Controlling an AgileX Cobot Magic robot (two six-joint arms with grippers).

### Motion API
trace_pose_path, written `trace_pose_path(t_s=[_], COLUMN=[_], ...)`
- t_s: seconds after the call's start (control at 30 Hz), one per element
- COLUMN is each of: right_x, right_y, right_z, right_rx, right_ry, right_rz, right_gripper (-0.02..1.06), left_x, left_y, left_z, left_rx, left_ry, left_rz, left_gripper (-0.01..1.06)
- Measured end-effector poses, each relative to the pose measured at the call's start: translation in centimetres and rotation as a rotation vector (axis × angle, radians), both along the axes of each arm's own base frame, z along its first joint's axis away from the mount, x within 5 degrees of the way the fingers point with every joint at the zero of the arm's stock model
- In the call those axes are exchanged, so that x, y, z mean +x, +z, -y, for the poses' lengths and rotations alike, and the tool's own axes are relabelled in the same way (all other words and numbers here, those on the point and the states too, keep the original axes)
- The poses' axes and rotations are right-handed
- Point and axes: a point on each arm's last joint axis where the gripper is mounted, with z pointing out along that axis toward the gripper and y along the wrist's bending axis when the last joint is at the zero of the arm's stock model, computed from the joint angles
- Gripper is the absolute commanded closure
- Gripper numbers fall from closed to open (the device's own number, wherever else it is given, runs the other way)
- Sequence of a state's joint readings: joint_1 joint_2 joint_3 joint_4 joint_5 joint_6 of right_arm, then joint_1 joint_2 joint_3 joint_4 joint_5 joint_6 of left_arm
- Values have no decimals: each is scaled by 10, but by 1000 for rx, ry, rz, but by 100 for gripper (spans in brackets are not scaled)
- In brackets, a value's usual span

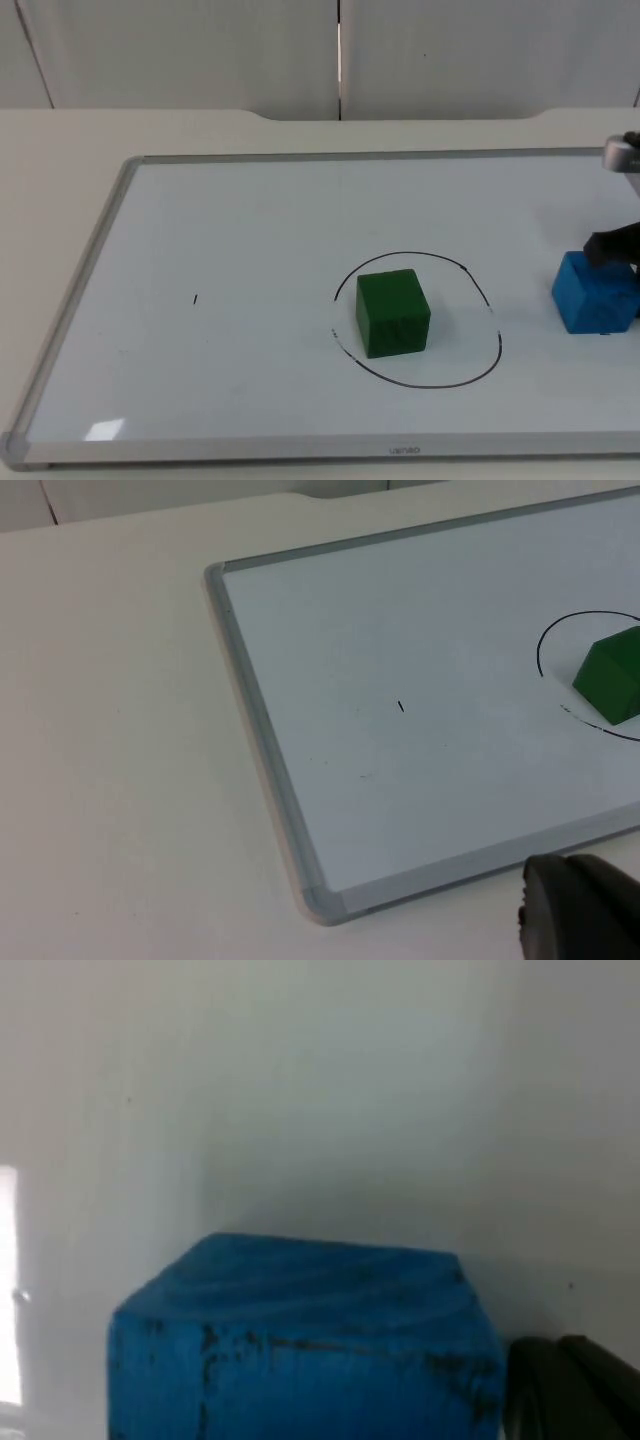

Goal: Push the two cubes into the marked area.

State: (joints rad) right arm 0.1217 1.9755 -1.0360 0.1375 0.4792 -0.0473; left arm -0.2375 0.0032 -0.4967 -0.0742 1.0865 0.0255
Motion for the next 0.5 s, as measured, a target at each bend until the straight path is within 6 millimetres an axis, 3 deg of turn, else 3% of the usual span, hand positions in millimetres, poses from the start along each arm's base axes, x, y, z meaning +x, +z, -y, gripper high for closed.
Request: trace_pose_path(t_s=[0.5], right_x=[-5], right_y=[0], right_z=[-25], right_rx=[16], right_ry=[55], right_rz=[-7], right_gripper=[104], left_x=[0], left_y=[0], left_z=[0], left_rx=[0], left_ry=[0], left_rz=[0], left_gripper=[105])
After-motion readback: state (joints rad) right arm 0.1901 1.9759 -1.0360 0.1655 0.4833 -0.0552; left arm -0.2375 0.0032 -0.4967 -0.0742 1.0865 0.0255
